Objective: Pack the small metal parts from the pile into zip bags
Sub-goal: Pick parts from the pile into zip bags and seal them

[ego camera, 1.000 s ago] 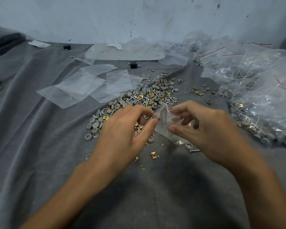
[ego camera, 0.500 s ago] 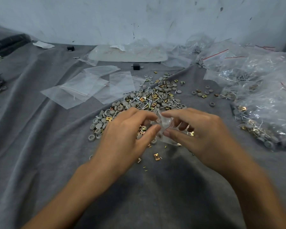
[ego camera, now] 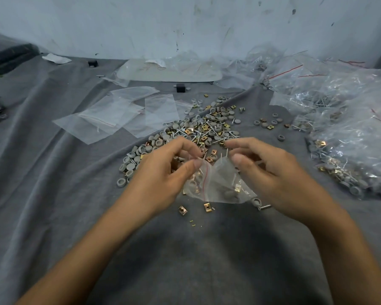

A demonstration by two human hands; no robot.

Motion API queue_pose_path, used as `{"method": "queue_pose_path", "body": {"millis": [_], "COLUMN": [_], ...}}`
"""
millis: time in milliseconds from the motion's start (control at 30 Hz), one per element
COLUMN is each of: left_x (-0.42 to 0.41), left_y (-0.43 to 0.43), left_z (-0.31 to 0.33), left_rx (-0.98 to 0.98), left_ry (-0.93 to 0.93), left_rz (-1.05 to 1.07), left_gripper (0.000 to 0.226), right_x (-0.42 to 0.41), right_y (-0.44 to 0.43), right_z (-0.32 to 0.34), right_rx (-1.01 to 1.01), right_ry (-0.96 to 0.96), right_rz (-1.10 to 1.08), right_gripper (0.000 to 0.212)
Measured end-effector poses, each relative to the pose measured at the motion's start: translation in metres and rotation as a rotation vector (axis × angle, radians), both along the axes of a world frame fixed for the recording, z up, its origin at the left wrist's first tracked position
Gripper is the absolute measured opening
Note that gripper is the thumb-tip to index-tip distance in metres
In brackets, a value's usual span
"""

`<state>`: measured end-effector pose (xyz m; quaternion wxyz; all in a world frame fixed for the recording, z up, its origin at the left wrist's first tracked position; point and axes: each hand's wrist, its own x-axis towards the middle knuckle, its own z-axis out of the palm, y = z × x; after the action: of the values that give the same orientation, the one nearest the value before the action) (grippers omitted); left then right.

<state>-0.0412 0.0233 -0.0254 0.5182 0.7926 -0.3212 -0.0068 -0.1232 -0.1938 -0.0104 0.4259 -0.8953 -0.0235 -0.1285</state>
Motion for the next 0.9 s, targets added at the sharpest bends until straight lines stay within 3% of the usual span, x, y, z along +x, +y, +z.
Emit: {"method": "queue_pose_path", "body": {"millis": [67, 167, 233, 367, 433, 567, 733, 800, 900], "left_x": [0.002, 0.002, 0.001, 0.003, 0.005, 0.007, 0.007, 0.006, 0.007], "left_y": [0.002, 0.002, 0.003, 0.010, 0.012, 0.006, 0.000, 0.000, 0.002], "left_z": [0.003, 0.009, 0.013, 0.018, 0.018, 0.007, -0.001, -0.001, -0.003], "left_rx": [-0.061, -0.181, -0.238, -0.288, -0.299, -0.167, -0.046, -0.005, 0.036], "left_ry": [0.030, 0.048, 0.033, -0.045, -0.065, -0.028, -0.044, -0.084, -0.098], "left_rz": [-0.027, -0.041, -0.030, 0.053, 0.085, 0.113, 0.141, 0.156, 0.139], "left_gripper": [0.014, 0.019, 0.017, 0.023, 0.028, 0.030, 0.026, 0.019, 0.023], "right_x": [0.004, 0.011, 0.014, 0.014, 0.011, 0.003, -0.010, -0.010, -0.009], "right_y": [-0.010, -0.009, -0.005, -0.007, -0.011, -0.013, 0.015, 0.025, 0.030], "right_z": [-0.010, -0.019, -0.020, -0.017, -0.014, -0.011, 0.014, 0.014, 0.009], "right_rx": [-0.029, 0.192, 0.371, 0.494, 0.456, 0.125, 0.075, -0.024, -0.109], "right_ry": [0.116, 0.277, 0.297, 0.212, 0.197, 0.130, -0.118, -0.074, -0.003], "right_rz": [-0.141, -0.192, -0.181, -0.176, -0.185, -0.252, 0.147, 0.253, 0.249], "right_gripper": [0.033, 0.030, 0.022, 0.017, 0.015, 0.012, 0.042, 0.053, 0.050]}}
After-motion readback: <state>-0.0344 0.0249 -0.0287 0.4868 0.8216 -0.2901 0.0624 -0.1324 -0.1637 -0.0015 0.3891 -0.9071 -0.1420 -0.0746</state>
